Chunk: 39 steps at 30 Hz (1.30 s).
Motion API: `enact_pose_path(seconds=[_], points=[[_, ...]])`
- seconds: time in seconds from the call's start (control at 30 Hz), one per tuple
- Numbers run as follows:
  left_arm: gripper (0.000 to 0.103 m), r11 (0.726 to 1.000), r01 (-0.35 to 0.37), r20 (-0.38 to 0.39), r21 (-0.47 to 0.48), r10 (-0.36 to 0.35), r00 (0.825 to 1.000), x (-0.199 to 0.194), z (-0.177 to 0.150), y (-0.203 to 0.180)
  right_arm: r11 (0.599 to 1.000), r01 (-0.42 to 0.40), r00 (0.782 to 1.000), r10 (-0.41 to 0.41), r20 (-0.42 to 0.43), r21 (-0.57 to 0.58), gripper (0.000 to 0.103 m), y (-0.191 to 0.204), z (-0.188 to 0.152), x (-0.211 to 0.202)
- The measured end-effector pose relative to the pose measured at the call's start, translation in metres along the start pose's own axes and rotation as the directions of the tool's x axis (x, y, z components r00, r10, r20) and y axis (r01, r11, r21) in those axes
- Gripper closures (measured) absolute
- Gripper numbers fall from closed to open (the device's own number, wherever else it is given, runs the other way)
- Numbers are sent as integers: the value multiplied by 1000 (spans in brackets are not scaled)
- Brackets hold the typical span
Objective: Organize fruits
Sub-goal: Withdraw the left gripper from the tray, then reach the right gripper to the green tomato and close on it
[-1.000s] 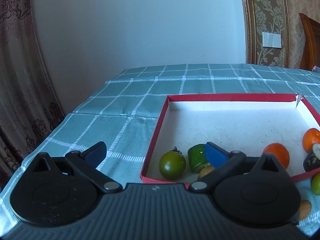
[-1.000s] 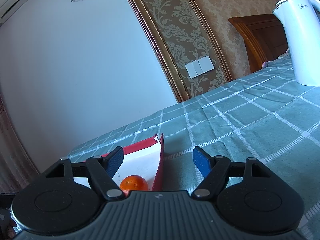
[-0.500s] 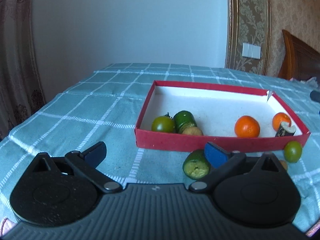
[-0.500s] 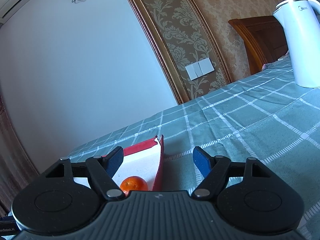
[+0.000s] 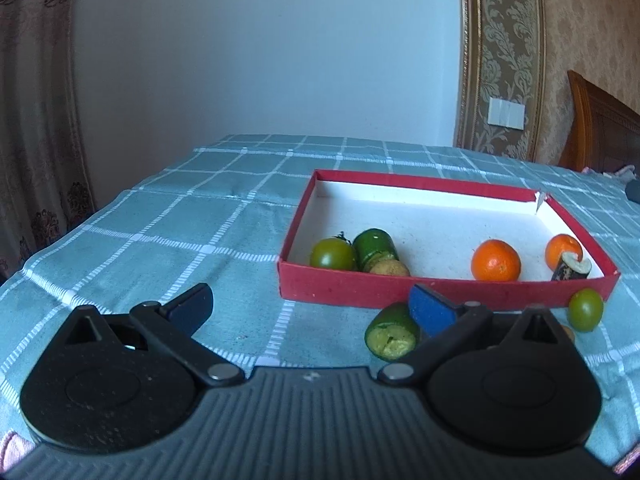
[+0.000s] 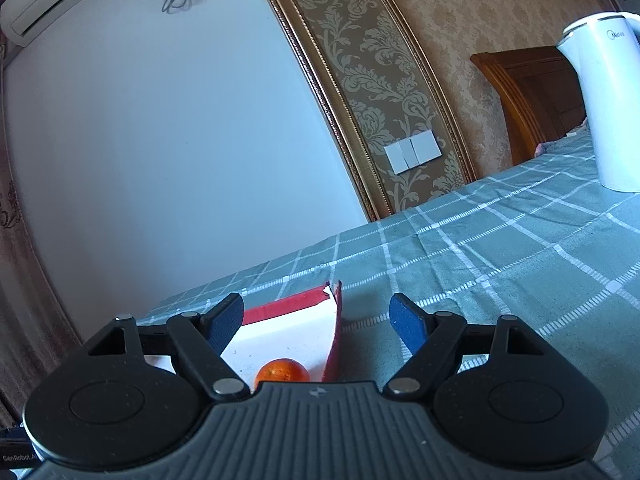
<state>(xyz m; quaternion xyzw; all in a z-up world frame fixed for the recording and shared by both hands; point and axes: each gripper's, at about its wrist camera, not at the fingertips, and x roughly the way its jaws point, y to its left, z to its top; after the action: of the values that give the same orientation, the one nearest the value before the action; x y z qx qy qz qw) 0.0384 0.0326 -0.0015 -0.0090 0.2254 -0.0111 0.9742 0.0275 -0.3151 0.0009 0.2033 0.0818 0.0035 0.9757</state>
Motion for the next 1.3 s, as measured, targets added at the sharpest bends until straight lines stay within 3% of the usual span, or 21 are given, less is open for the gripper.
enact_pose_path(seconds=[0.1,0.27,0.43,0.57,0.63,0.8,1.3], points=[[0,998,-19,15,-66,20,1000,-2,1,10,998,-50,998,48,-31,-50,19,14,-1,-7],[0,996,-21,25,-82,23,999,-4,1,14,967,-148,977,110,-181,-210,17,46,-11,-17],[0,996,-20,28,-89,23,999,-5,1,14,927,-192,945,86,-315,-322,17,66,-26,-27],[0,996,-22,29,-90,24,999,-5,1,14,908,-159,929,5,-370,-387,17,74,-34,-25],[0,995,-23,31,-95,26,999,-5,1,15,909,-158,926,0,-379,-386,17,73,-36,-23],[0,995,-22,31,-96,25,999,-5,1,16,904,-148,924,-19,-382,-402,39,74,-40,-20],[0,995,-22,27,-97,25,999,-4,1,16,922,-108,904,-64,-423,-371,43,80,-47,13]])
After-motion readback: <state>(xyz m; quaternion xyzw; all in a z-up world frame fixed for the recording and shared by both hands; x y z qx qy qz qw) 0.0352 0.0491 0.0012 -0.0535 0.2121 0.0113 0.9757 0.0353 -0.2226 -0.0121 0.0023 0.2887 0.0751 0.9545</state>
